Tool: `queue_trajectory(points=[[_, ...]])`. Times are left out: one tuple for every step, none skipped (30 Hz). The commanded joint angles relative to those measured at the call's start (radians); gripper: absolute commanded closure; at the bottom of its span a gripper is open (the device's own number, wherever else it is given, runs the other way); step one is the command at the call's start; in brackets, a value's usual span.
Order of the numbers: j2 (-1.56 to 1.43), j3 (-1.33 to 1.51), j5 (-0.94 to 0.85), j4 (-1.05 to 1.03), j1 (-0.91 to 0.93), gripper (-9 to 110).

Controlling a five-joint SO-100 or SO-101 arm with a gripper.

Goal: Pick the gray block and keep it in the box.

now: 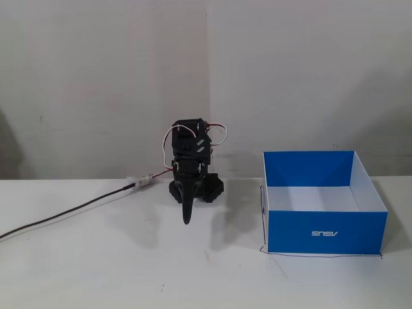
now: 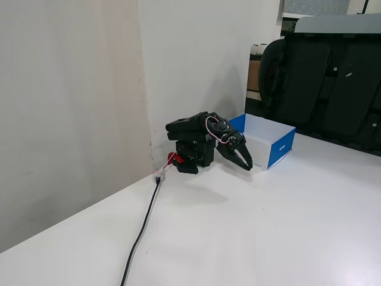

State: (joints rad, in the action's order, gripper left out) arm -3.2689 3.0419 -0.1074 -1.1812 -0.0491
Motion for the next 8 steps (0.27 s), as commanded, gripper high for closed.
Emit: queue_trajectory(points=[[-0.160,-0.017,-0.011,0.021,-0.011,101],[-0.160,-0.017,-0.011,0.021,-0.008,101],[-0.160,-0.017,-0.006,0.021,-0.003,101],[-0.160,-0.017,-0.006,0.021,-0.002,101],[-0.160,-0.017,-0.006,0.021,-0.002,101],[-0.160,-0.017,-0.006,0.021,-0.002,101],[-0.160,-0.017,-0.006,0.021,-0.002,101],[-0.160,-0.017,-0.006,0.021,-0.002,101]])
